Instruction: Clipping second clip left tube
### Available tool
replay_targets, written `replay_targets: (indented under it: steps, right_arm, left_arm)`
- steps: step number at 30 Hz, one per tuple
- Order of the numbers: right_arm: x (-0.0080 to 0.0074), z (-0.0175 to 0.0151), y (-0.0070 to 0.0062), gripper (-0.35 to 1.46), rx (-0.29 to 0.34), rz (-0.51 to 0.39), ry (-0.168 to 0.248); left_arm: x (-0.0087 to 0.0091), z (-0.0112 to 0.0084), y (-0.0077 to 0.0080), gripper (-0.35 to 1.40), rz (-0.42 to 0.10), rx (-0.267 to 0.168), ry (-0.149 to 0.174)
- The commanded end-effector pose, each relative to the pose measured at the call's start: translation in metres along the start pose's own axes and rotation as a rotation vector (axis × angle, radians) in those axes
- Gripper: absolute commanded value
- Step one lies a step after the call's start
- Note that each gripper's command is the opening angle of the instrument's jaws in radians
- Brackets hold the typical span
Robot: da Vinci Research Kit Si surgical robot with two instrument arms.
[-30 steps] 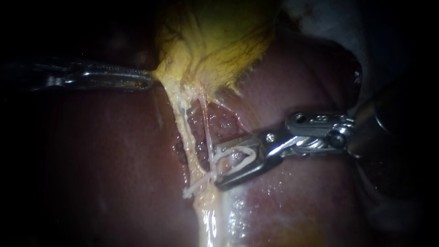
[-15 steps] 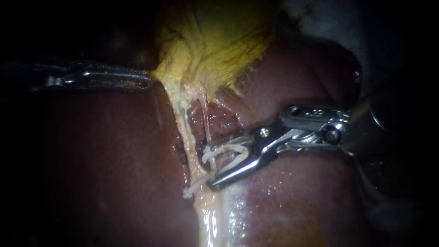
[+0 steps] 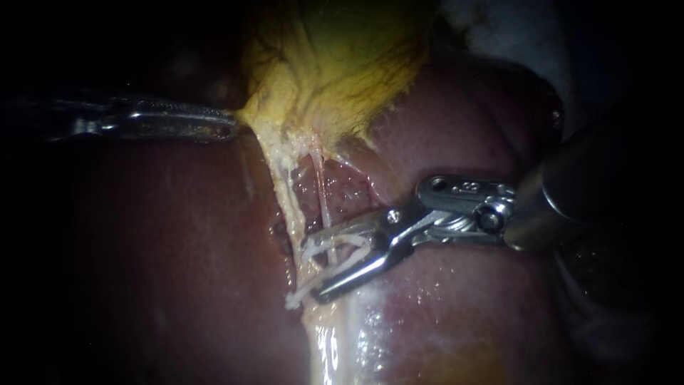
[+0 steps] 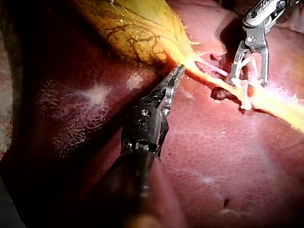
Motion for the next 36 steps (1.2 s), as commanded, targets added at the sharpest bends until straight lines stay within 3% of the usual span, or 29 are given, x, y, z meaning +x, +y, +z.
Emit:
replay_targets:
  steps: [1, 9, 18, 27, 36]
  right_arm:
    - [-0.0003, 0.0, 0.0004, 0.54, 0.0, 0.003, 0.001]
    - [-0.0023, 0.0001, 0.0032, 0.55, -0.011, 0.007, -0.003]
    - [-0.0029, 0.0006, 0.0049, 0.55, -0.011, 0.013, 0.006]
    - [-0.0023, 0.0031, 0.0051, 0.55, -0.004, 0.025, 0.03]
    - [-0.0021, 0.0047, 0.0036, 0.55, 0.051, 0.037, 0.073]
  left_arm:
    - [0.0, 0.0, 0.0, -0.35, 0.0, 0.0, 0.0]
    - [0.0, 0.0, 0.0, -0.35, 0.0, -0.001, 0.0]
    - [0.0, 0.0001, 0.0, -0.35, 0.0, -0.001, 0.0]
    - [0.0, 0.0001, 0.0, -0.35, 0.0, -0.001, 0.0]
    - [0.0, 0.0001, 0.0, -0.35, 0.0, -0.001, 0.0]
